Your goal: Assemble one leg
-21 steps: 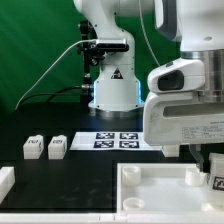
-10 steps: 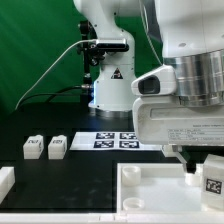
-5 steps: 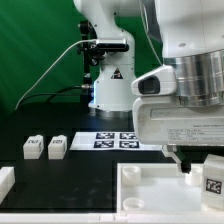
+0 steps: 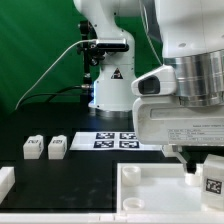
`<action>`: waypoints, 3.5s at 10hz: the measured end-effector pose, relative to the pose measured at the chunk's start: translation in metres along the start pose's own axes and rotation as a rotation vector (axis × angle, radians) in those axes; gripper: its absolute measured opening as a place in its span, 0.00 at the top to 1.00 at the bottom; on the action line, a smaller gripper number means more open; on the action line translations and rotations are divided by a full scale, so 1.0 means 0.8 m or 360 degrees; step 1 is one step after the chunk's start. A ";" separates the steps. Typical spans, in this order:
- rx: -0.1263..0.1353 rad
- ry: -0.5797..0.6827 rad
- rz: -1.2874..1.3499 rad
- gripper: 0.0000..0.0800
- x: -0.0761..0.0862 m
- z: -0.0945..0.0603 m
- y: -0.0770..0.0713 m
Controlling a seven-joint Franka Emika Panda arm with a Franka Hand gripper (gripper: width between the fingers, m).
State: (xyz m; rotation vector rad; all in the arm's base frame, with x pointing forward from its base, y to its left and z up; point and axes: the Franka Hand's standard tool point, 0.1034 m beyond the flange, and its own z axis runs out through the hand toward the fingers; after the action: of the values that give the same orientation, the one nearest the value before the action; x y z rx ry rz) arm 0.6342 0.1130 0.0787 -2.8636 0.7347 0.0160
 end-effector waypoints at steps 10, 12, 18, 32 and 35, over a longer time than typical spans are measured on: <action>0.0233 0.0051 0.1514 0.63 -0.011 0.004 0.003; 0.0252 0.0022 0.1669 0.63 -0.012 0.004 0.002; 0.0142 0.0025 0.0742 0.20 -0.016 0.003 0.002; -0.0017 0.0053 0.0414 0.62 -0.005 -0.001 -0.003; 0.0085 -0.0026 0.1276 0.62 -0.008 0.004 -0.001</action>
Offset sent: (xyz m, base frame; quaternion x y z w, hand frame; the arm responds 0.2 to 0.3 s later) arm 0.0000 0.0000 0.0000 0.0000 0.0000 0.0000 1.0000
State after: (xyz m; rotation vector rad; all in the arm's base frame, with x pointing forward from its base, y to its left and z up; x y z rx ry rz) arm 0.6291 0.1172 0.0764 -2.3178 1.7738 0.1244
